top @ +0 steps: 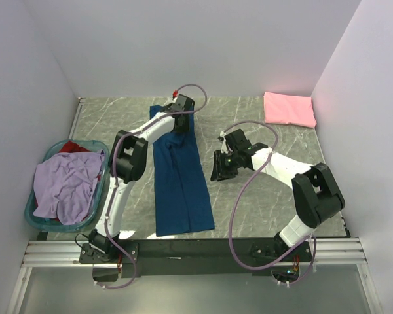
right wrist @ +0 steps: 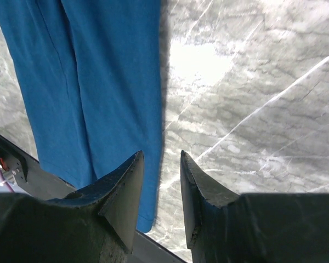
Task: Fold and stack the t-shirts
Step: Fold the tshirt
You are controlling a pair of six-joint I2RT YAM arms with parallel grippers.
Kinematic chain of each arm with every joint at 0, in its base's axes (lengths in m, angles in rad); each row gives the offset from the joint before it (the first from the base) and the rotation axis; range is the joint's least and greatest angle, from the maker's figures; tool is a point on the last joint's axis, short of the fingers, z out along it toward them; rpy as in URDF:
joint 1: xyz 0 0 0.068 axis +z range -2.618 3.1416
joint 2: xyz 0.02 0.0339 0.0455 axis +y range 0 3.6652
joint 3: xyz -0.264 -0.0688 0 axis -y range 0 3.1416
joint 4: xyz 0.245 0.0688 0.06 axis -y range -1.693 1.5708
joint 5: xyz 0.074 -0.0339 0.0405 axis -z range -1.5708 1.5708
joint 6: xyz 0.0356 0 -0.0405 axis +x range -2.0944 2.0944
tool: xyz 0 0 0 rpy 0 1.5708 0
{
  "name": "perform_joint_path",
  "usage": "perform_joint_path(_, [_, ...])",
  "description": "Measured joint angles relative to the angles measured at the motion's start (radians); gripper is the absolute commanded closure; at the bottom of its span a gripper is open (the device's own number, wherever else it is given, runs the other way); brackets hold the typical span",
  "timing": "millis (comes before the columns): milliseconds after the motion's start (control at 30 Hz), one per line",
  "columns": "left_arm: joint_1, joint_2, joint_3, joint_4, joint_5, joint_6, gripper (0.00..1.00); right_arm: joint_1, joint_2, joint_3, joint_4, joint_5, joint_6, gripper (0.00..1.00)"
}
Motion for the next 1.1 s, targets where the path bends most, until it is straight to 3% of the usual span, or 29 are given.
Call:
perform_joint_path(500, [0.01,0.101,0.099,0.093,0.066,-0.006,0.43,-0.019,0.014,-0.009,0.038,-0.027,0.0,0.6])
perform_joint_path(700, [0.024,0.107,0.1,0.133,0.128,-0.031,0.26,-0.019,0.021,-0.004,0.05,-0.028,0.001,0.6])
perform_joint_path(767, [0.027,0.098,0.09,0.144,0.149,-0.039,0.15,-0.019,0.021,0.006,0.057,-0.029,0.006,0.59])
perform_joint_path(833, [0.029,0.058,0.04,0.155,0.162,-0.056,0.02,-0.02,0.022,0.021,0.072,-0.031,0.024,0.55])
perform_joint_path(867, [0.029,0.028,0.007,0.152,0.166,-0.061,0.01,-0.02,0.023,0.032,0.081,-0.037,0.039,0.51])
perform_joint_path(1033, [0.034,-0.186,-0.114,0.106,0.156,-0.117,0.02,-0.021,0.069,0.111,0.204,-0.079,0.172,0.44])
perform_joint_path(1100, [0.039,-0.314,-0.167,0.09,0.139,-0.154,0.07,-0.021,0.123,0.16,0.272,-0.101,0.241,0.44])
